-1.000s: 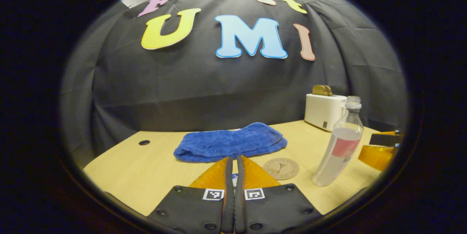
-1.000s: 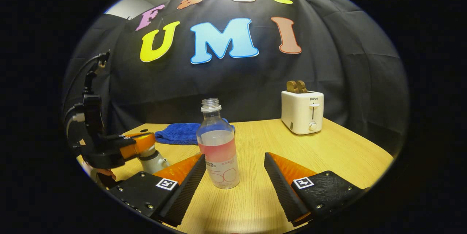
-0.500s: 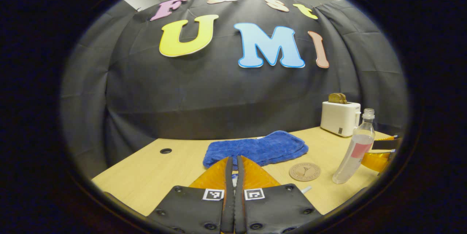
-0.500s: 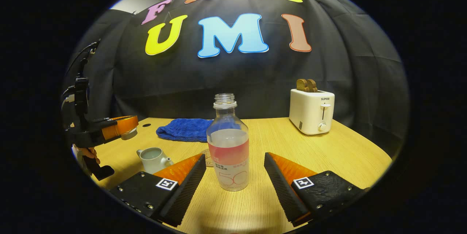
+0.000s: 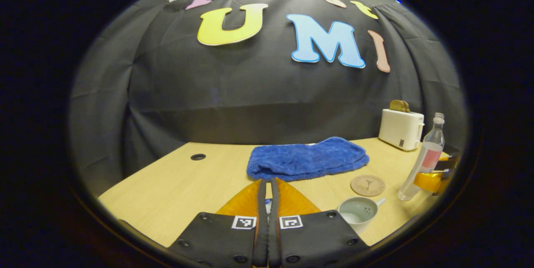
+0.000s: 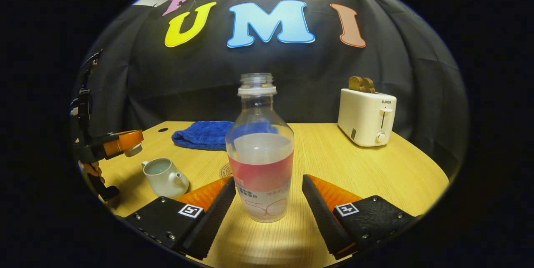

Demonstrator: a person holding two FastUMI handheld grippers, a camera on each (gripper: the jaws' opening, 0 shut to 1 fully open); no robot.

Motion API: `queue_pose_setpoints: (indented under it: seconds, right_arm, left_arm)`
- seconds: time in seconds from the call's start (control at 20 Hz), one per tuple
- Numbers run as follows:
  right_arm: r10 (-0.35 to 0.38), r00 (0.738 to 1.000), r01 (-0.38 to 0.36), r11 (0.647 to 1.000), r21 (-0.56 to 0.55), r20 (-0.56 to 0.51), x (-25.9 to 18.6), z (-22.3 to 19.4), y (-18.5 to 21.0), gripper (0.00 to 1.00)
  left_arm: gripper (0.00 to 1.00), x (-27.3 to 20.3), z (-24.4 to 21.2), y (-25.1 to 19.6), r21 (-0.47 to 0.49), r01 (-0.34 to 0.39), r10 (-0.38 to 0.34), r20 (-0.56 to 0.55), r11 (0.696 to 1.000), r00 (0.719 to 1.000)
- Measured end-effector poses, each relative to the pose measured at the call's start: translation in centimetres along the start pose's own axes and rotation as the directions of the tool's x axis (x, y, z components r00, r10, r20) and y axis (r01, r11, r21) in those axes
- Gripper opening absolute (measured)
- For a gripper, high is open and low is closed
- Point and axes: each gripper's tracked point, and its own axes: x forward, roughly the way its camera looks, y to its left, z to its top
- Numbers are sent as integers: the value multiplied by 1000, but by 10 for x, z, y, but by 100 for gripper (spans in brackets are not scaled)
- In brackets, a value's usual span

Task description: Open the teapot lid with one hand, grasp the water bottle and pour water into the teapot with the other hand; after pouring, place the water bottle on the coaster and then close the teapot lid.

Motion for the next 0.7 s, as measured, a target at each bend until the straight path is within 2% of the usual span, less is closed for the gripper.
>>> queue_pose_setpoints:
  seconds: [0.2, 0.35, 0.4, 0.55, 0.7]
  right_arm:
    - [10, 1000, -9, 1000, 5, -11, 7, -2, -1, 98]
    - [-3, 1000, 3, 1000, -7, -25, 8, -3, -3, 81]
    - [-8, 999, 7, 1000, -23, -32, 8, -2, -4, 78]
    - [-48, 998, 44, 992, -121, -29, 6, 6, -9, 78]
    - [-97, 995, 92, 961, -263, -6, 7, 17, -12, 78]
  left_arm:
    - [7, 2, -3, 9, 1, -19, 19, -8, 1000, 1000]
    - [7, 2, -6, 10, -1, -21, 21, -15, 1000, 1000]
    - [6, 2, -6, 10, -3, -20, 20, -15, 1000, 1000]
    - [7, 2, -6, 9, -4, -21, 20, -19, 1000, 1000]
    - [6, 2, -8, 10, -7, -21, 20, -20, 1000, 1000]
